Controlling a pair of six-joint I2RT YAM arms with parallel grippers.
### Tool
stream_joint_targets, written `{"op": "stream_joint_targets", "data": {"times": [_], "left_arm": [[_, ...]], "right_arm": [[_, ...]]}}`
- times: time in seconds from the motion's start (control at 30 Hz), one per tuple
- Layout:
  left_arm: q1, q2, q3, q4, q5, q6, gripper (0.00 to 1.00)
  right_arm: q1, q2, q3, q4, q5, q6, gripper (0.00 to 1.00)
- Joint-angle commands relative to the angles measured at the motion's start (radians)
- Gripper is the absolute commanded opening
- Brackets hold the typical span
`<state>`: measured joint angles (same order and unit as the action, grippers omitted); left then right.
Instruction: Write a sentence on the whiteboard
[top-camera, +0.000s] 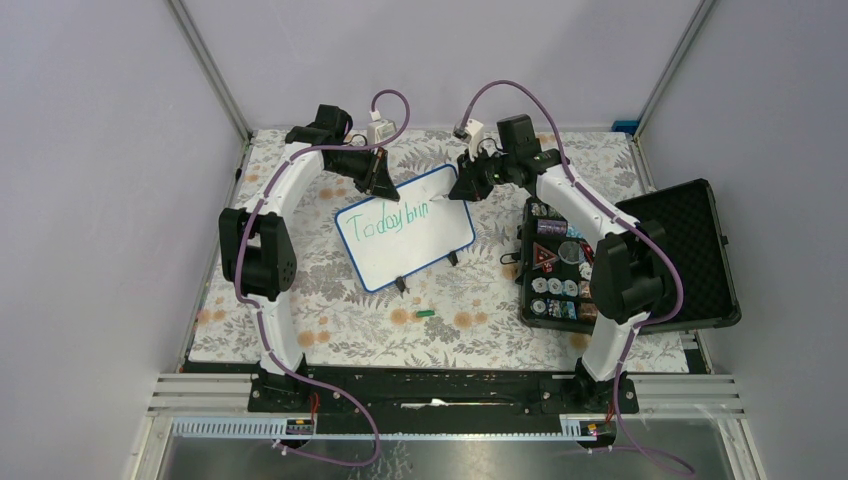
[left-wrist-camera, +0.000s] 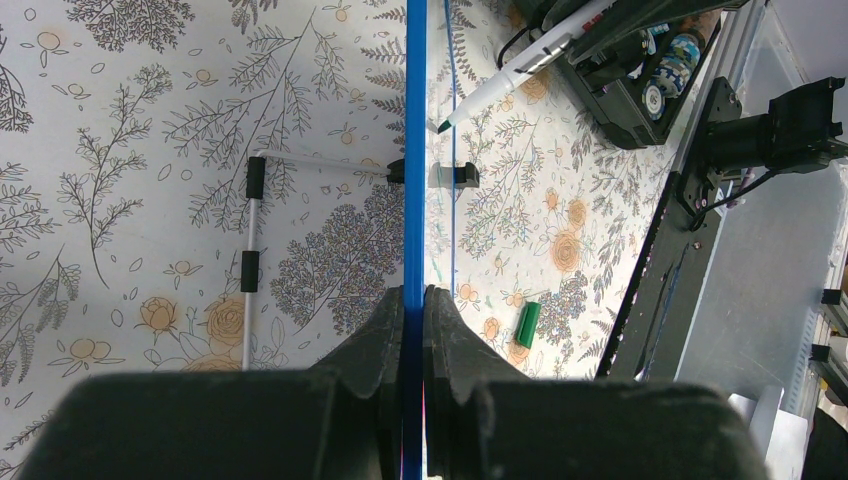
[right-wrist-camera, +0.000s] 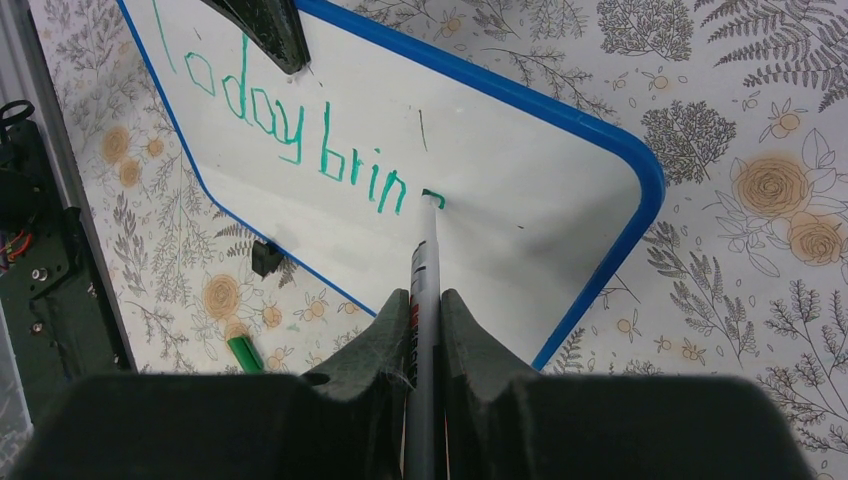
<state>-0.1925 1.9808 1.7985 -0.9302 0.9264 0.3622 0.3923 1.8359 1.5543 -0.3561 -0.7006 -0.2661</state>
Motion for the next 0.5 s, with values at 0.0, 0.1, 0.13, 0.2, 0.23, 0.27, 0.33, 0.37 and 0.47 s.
{"op": "stream_joint_targets", "data": {"times": [0.0,0.1,0.13,0.2,0.23,0.27,0.33,0.37,0.47], "left_arm": [[-0.035,0.018,-0.037,-0.039,-0.124,0.078,0.00],[-0.034,0.020,-0.036,-0.038,-0.123,0.077,0.00],[-0.034,0.020,-0.036,-0.039,-0.122,0.077,0.00],[-0.035,0.021,-0.036,-0.038,-0.122,0.077,0.00],[-0.035,0.021,-0.036,-0.039,-0.121,0.077,0.00],[-0.035,0.021,-0.036,-0.038,-0.122,0.077,0.00],[-0.034,0.021,-0.036,-0.038,-0.122,0.076,0.00],[-0.034,0.021,-0.036,-0.039,-0.122,0.076,0.00],[-0.035,0.021,-0.037,-0.038,-0.123,0.077,0.00]], "right_arm": [[0.013,0.016,-0.014,0.029,0.013,-0.025,0.00],[0.013,0.014,-0.023,0.029,0.015,-0.031,0.00],[0.013,0.013,-0.025,0.029,0.015,-0.033,0.00],[0.013,0.010,-0.033,0.029,0.016,-0.036,0.00],[0.013,0.010,-0.036,0.028,0.019,-0.038,0.00],[0.013,0.008,-0.040,0.027,0.021,-0.040,0.00],[0.014,0.005,-0.049,0.029,0.027,-0.045,0.00],[0.013,0.004,-0.051,0.029,0.028,-0.045,0.00],[0.013,-0.002,-0.059,0.029,0.035,-0.052,0.00]]}}
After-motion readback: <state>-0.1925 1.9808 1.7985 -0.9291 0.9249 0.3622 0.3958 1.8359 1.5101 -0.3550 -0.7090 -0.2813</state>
